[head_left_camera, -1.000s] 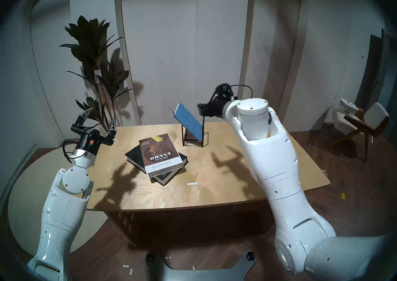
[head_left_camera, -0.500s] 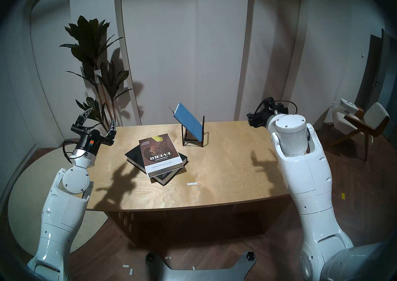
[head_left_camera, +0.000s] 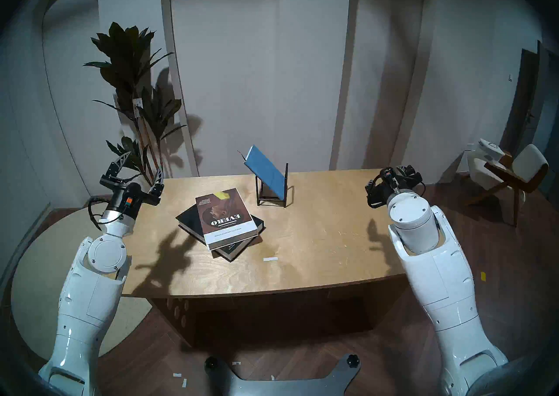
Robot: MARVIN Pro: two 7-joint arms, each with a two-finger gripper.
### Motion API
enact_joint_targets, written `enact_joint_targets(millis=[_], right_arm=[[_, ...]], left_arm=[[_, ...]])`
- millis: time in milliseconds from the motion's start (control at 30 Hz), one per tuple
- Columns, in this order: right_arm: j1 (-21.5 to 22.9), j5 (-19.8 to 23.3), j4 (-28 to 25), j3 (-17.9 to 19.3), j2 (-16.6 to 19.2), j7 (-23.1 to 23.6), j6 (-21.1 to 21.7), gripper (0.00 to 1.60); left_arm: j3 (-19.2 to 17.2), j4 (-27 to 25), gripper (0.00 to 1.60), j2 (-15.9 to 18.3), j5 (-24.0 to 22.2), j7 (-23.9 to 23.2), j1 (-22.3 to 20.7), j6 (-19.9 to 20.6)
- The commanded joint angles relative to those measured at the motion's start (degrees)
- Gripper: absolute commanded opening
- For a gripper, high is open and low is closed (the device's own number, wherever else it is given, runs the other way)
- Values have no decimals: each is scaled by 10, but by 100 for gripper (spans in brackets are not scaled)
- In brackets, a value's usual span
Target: Stack the books into one stack
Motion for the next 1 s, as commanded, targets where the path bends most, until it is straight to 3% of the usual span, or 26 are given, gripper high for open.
enact_joint_targets(millis=[0,133,167,200,300,333,367,433,533,767,833,967], right_arm=[[-41,-30,-39,-12,19,-60,-72,160],[-60,-48,-23,-19,32,-95,-114,160],[-59,-54,-19,-23,34,-100,-107,160],[-60,-52,-11,-24,34,-116,-129,160],[-47,-58,4,-31,36,-133,-142,160],[-42,-62,16,-34,38,-147,-172,160],[-33,-61,16,-37,35,-145,-153,160],[-17,-58,35,-42,31,-162,-178,160],[8,-6,65,-25,-4,-164,-207,160],[45,52,116,-16,-19,-160,-270,160],[53,56,130,-18,-28,-176,-286,160],[66,71,165,-18,-42,-187,-332,160]], left_arm=[[-3,-11,160,2,-1,2,-7,-2],[-3,-12,160,2,-1,2,-7,-2],[-3,-12,160,2,-1,2,-7,-2],[-4,-12,160,2,-2,2,-7,-2],[-4,-12,160,2,-2,2,-7,-2],[-4,-12,160,2,-2,2,-7,-2],[-4,-13,160,2,-2,2,-7,-2],[-4,-13,160,2,-2,2,-7,-2],[-2,-15,160,8,-1,-6,-7,5],[1,11,160,0,-10,-14,-21,23],[6,21,160,3,-33,-39,-25,16],[10,39,160,21,-9,-31,-36,-28]])
